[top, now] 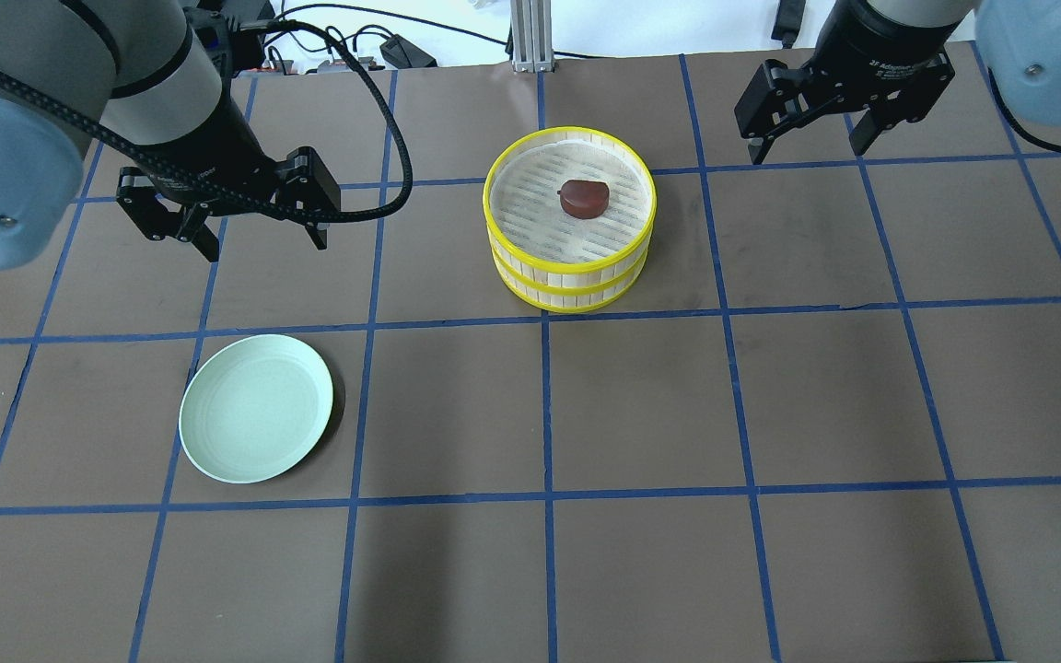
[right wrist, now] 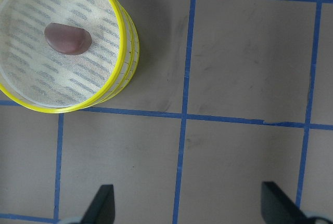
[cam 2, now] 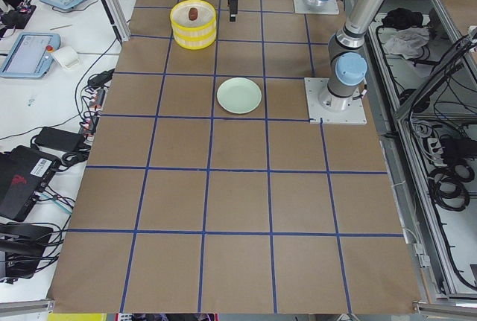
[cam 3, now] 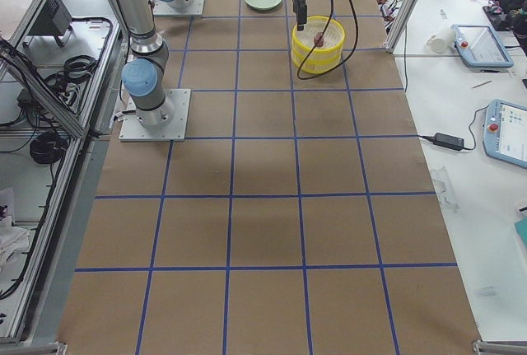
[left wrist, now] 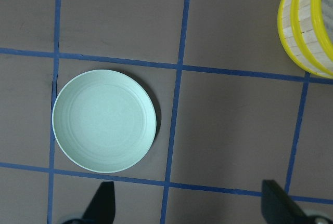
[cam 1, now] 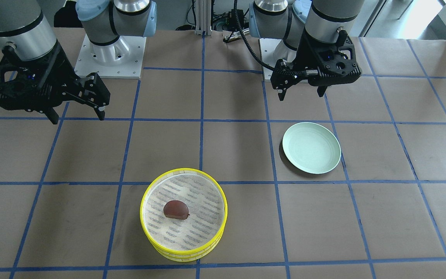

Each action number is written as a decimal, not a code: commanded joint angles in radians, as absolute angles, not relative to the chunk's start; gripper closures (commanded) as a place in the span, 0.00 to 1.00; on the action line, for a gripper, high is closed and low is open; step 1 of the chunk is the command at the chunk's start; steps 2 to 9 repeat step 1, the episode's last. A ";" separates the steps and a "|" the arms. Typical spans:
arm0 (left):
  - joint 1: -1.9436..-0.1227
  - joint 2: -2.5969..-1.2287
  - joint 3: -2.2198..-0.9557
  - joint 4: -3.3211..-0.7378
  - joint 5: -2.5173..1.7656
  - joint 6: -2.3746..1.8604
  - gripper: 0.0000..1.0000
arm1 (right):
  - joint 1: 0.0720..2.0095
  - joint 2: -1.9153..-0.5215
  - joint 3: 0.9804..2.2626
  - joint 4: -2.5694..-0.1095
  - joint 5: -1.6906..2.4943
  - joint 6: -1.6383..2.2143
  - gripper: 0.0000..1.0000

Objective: Place buns in different layers of steamer

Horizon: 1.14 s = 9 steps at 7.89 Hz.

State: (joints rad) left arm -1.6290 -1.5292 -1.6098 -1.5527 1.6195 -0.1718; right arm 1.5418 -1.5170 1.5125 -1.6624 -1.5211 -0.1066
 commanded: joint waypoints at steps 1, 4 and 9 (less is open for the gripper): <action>-1.629 -1.532 -1.611 -1.562 1.623 -0.170 0.00 | 1.542 -1.517 1.513 -1.657 -1.520 -0.106 0.00; -1.629 -1.532 -1.611 -1.562 1.623 -0.170 0.00 | 1.542 -1.517 1.513 -1.657 -1.520 -0.106 0.00; -1.629 -1.532 -1.611 -1.562 1.623 -0.170 0.00 | 1.542 -1.517 1.513 -1.657 -1.520 -0.106 0.00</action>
